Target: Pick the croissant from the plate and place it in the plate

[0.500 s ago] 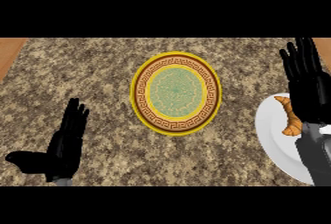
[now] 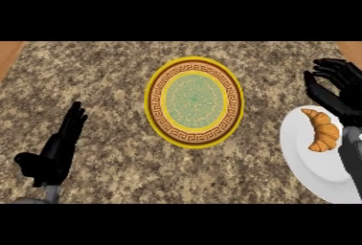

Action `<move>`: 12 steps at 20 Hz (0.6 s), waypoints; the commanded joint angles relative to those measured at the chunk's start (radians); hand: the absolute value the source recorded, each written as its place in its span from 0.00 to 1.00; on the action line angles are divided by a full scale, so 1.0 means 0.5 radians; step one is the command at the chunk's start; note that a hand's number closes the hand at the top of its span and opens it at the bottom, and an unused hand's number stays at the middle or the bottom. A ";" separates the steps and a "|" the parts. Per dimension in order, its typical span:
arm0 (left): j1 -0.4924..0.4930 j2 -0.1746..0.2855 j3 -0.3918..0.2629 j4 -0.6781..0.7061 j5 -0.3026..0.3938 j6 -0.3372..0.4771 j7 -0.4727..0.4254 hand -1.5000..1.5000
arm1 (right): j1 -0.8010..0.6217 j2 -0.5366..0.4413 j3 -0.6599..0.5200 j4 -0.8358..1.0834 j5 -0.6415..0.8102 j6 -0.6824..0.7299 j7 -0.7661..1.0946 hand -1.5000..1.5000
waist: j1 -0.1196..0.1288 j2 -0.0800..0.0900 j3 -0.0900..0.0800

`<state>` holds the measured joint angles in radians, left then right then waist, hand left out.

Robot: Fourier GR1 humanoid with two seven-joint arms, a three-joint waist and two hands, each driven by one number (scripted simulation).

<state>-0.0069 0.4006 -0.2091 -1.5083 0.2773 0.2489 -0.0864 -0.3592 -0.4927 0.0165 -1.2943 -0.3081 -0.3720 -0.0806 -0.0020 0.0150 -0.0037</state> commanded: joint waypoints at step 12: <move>-0.104 0.002 0.150 0.387 -0.049 -0.282 -0.165 0.50 | 0.675 0.283 -0.012 -0.255 0.476 -0.694 -0.455 0.00 | -0.023 -0.035 0.006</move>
<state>-0.0404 0.4108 -0.1569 -1.3494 0.2587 0.1225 -0.1598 -0.1363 -0.3313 0.0143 -1.3170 -0.1110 -0.6643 -0.3393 -0.0076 0.0001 -0.0006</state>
